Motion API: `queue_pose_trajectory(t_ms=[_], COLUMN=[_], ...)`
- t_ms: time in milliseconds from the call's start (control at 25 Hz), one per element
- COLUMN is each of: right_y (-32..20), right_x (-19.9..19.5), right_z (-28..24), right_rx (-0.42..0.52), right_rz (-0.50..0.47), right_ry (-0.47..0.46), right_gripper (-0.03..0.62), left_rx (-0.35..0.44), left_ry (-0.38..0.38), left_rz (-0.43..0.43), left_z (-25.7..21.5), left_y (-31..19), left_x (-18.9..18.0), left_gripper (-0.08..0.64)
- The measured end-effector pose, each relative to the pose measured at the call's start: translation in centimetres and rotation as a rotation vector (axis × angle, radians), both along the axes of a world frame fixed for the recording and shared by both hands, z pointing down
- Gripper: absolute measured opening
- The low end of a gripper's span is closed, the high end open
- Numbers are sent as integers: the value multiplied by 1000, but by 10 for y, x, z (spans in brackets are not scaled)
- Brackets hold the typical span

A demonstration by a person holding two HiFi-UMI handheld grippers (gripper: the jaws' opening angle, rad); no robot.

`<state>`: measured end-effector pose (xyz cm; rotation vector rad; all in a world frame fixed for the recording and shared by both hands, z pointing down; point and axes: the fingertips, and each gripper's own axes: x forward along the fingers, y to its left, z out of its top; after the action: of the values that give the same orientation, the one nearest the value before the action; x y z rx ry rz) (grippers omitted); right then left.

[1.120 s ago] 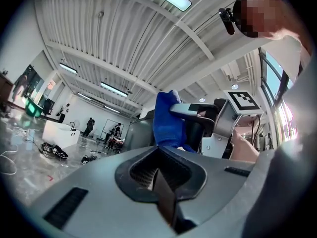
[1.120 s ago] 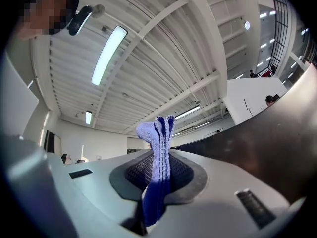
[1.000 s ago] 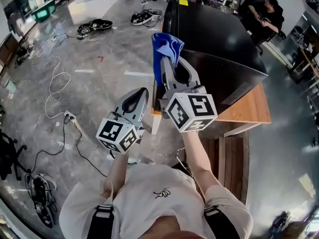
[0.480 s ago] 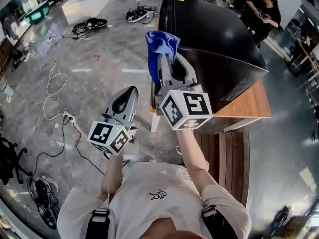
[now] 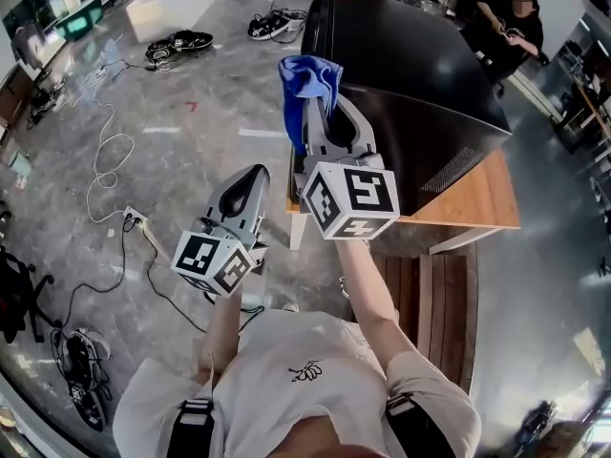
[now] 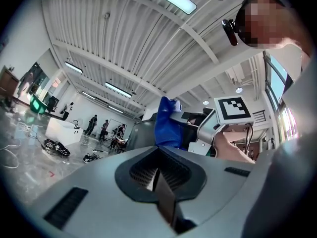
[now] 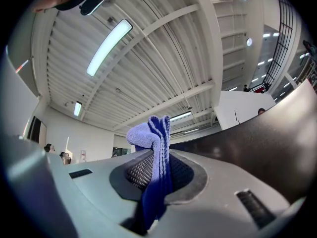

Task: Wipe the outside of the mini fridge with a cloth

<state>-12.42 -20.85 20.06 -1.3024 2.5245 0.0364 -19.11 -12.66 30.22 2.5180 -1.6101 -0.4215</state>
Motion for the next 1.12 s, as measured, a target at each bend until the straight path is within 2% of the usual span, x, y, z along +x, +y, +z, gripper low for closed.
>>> queue_pose_trajectory(t_ms=[160,360,880,1120], right_y=[-4,-3,-11,-18], right_x=[17,48,167,238], right_z=[-1,-1,5,6], right_rx=[-10,9,14,-7], right_rz=[34,142,376,485], right_ry=[-10,11,30,24], right_gripper=[61,61,61,61], left_rx=[-6,-8,-37,-45], left_ry=[-11,-23,-32,-34], left_rz=[6,26,137,185], left_z=[2,4,20,24], left_y=[-1,-1,-20,-25], left_x=[9,23,79,106], left_gripper=[5,5,5,5])
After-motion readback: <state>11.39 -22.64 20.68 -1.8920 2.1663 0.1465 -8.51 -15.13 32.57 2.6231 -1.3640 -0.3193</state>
